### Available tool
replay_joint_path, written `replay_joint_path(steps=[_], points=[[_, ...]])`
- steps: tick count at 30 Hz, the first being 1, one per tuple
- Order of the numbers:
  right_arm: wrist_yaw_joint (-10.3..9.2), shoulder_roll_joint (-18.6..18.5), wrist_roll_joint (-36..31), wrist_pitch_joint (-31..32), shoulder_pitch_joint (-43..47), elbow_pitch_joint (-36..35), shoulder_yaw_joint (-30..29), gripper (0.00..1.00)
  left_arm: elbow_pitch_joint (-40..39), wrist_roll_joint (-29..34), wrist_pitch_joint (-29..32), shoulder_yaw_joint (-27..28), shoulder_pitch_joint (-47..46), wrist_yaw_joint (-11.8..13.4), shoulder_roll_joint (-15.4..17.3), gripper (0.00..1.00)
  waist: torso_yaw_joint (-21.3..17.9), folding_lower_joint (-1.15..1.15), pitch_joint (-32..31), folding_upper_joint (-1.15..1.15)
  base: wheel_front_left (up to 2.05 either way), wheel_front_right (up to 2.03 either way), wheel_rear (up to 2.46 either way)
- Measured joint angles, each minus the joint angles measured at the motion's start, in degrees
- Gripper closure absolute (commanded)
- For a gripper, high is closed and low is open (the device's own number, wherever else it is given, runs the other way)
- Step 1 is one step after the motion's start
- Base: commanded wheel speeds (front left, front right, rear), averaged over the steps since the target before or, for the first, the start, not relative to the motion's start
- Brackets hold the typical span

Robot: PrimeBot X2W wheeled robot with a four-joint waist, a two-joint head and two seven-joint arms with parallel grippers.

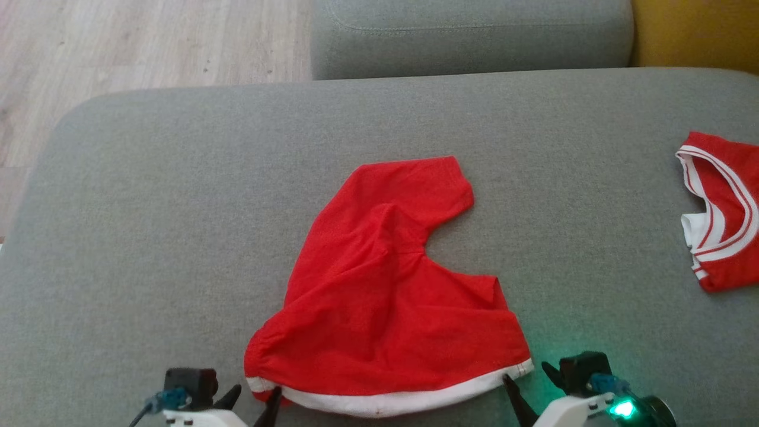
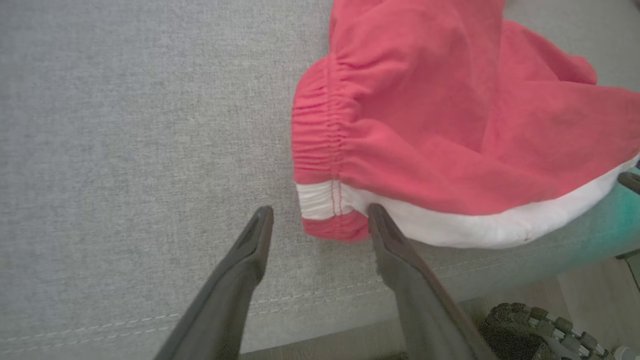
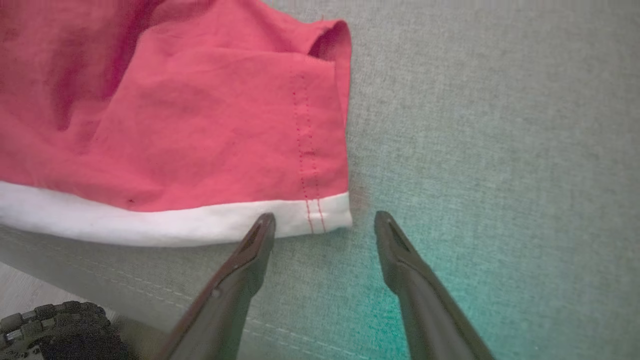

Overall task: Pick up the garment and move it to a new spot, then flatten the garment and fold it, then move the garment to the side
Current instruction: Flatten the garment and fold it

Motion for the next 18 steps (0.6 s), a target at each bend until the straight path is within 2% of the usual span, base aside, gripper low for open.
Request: replay_joint_path(steps=[6, 7, 9, 10, 11, 12, 18], points=[[0.00, 0.0, 0.0, 0.0, -1.3, 0.9, 0.9, 0.00, 2.0, -0.5, -0.1, -0.3, -1.9, -1.1, 0.2, 0.00, -0.8, 0.00, 0.4, 0.00, 0.00, 0.00, 0.00], [0.00, 0.0, 0.0, 0.0, -1.4, 1.2, 1.2, 0.00, 2.5, -0.7, -0.1, -0.4, -2.2, -1.6, 0.3, 0.06, -0.9, 0.00, 0.5, 0.00, 0.00, 0.00, 0.00], [0.00, 0.0, 0.0, 0.1, -1.6, 2.1, 1.9, 0.00, 3.1, -1.0, -0.1, -0.7, -2.4, -2.0, 0.4, 0.43, -1.2, 0.00, 0.7, 0.00, 0.00, 0.00, 0.00], [-0.01, 0.0, 0.2, 0.1, -1.9, 2.5, 2.2, 0.13, 3.4, -1.0, -0.1, -0.8, -2.4, -2.2, 0.5, 0.56, -1.3, 0.00, 0.8, 0.00, 0.00, 0.00, 0.00], [0.00, 0.0, 1.1, 0.0, -2.4, 3.0, 2.5, 0.78, 3.7, -1.0, -0.1, -1.1, -2.5, -2.6, 0.5, 0.73, -1.4, 0.00, 0.8, 0.00, 0.00, 0.00, 0.00], [0.00, 0.0, 2.3, 0.0, -2.9, 3.2, 2.8, 1.00, 4.1, -1.0, -0.1, -1.4, -2.7, -2.7, 0.6, 1.00, -1.6, 0.00, 0.9, 0.00, 0.00, 0.00, 0.00], [-0.01, -0.1, 8.5, -2.5, -5.8, 1.0, -0.4, 1.00, 2.6, -3.9, -0.1, -1.5, -3.1, -4.1, 0.8, 1.00, -2.4, 0.00, 0.2, 0.00, 0.00, 0.00, 0.00]])
